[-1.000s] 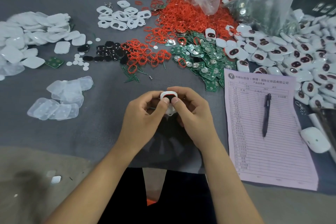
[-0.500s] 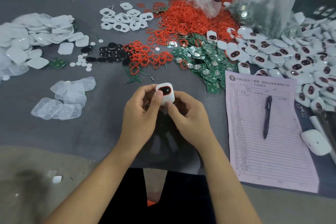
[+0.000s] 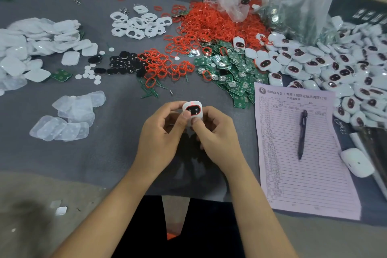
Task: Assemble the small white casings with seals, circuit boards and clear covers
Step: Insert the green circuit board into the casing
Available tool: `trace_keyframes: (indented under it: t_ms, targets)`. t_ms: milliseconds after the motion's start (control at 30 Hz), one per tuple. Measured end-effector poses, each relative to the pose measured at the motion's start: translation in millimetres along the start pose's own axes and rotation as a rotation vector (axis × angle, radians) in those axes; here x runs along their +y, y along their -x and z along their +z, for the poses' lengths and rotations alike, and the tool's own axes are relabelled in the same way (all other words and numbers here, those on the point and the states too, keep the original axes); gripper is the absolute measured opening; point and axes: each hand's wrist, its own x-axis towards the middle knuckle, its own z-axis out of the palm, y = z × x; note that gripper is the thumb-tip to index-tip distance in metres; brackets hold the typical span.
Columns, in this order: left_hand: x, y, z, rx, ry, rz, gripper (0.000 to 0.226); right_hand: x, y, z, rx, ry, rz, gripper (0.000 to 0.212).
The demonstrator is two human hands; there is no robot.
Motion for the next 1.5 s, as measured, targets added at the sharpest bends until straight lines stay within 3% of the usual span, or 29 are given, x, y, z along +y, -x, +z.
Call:
trace_keyframes:
  t_ms: [1167, 1500]
  targets:
    - [3.5, 0.8, 0.8, 0.017, -0.023, -0.013, 0.022, 1.0, 2.5, -0.9, -0.020, -0.024, -0.012, 0.008]
    - [4.8, 1.2, 2.7, 0.013, -0.049, 0.008, 0.029, 5.4, 3.1, 1.8, -0.027, -0.086, -0.047, 0.024]
